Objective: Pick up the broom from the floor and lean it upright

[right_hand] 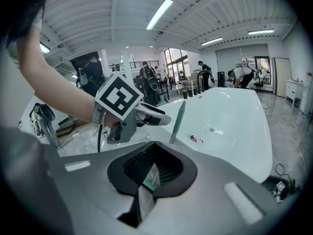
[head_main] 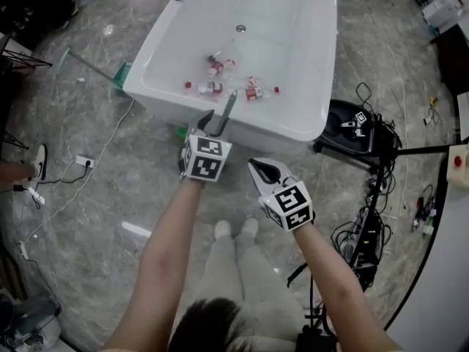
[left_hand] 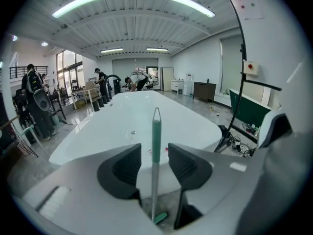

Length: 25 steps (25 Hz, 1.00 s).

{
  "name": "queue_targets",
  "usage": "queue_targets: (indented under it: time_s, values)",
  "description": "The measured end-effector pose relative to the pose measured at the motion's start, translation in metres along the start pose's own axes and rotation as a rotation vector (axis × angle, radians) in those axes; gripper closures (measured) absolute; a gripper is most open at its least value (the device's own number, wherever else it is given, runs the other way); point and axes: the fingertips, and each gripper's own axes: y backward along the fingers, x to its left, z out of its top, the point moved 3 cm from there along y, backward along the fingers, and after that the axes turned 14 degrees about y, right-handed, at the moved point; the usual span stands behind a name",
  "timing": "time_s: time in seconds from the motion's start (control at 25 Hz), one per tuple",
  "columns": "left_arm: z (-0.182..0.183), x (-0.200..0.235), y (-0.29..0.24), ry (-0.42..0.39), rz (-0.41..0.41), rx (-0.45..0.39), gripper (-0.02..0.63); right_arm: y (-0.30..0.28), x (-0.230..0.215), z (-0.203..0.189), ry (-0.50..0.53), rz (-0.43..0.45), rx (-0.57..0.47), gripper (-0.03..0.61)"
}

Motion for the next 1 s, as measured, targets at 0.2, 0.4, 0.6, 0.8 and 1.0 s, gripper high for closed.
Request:
queue_targets:
  time_s: [0.2,0.4,0.6,0.8,1.0]
  values:
    - [0.019,-0.009,0.036,0.042,-0.008,-0.022,0.445,0.008,-0.001,0.026,0.044,0.005,-0.008,0.577]
    - [0.041,-0.015,0.064,0.058,-0.023,-0.061,0.457,0.022,0.001,0.058,0.094,-0.003,-0.048,0.577]
    - [0.060,-0.030,0.101,0.058,-0.059,-0.113,0.515,0.037,0.008,0.086,0.123,-0.010,-0.075,0.577]
    - [0.079,-0.053,0.152,-0.007,-0.114,-0.195,0.559,0.072,0.020,0.120,0.200,0.003,-0.143,0.577]
    - [0.107,-0.068,0.201,-0.051,-0.148,-0.310,0.614,0.121,0.028,0.171,0.283,-0.062,-0.351,0.577]
